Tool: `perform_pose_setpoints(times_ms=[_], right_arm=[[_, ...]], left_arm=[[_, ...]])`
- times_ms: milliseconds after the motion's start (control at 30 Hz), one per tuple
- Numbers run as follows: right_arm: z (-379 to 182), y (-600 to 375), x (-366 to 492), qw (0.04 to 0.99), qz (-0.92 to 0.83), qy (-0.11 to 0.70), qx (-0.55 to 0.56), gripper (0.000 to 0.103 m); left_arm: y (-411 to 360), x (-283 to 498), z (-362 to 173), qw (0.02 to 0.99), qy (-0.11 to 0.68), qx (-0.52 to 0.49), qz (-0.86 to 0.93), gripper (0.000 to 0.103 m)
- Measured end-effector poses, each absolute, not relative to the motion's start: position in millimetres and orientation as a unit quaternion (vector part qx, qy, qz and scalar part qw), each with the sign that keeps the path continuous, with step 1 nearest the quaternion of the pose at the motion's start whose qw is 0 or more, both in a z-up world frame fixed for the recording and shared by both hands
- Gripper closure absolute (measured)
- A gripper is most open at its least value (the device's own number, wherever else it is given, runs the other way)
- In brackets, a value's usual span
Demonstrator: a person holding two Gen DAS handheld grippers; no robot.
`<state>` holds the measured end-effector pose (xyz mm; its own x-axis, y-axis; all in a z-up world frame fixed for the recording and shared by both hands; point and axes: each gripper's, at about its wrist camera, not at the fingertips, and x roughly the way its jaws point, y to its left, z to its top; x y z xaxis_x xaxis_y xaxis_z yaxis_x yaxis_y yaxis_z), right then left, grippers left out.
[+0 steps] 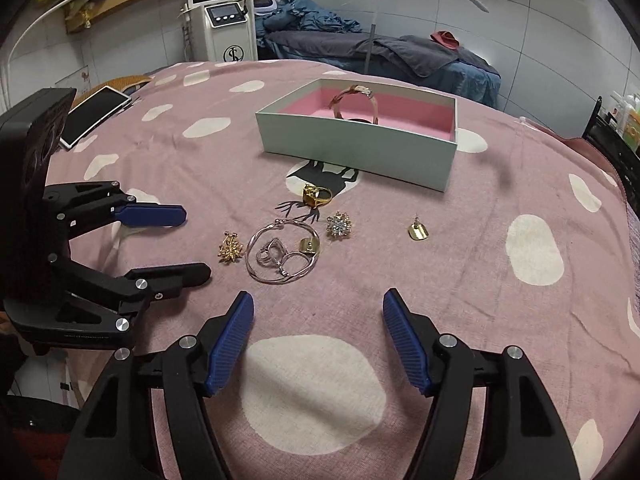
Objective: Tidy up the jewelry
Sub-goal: 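Open both tools and withdraw them from the box, then grasp the small gold flower charm with the left tool while the right tool grasps the silver hoop earrings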
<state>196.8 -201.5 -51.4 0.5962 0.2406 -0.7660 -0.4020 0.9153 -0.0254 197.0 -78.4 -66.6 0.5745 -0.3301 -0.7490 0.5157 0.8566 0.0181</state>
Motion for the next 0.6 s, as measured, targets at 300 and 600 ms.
perform_pose_setpoints(times_ms=[300,600], right_arm=[[-54.6,-202.4,202.7,0.881,0.183,0.426,-0.091,0.038],[-60.2,-178.8,215.1,0.867,0.198,0.440,-0.127,0.038]], left_arm=[[-92.0,212.6,-68.2,0.868,0.387,0.122,-0.285,0.076],[-70.6,210.0,-68.2,0.881,0.387,0.098,-0.252,0.084]])
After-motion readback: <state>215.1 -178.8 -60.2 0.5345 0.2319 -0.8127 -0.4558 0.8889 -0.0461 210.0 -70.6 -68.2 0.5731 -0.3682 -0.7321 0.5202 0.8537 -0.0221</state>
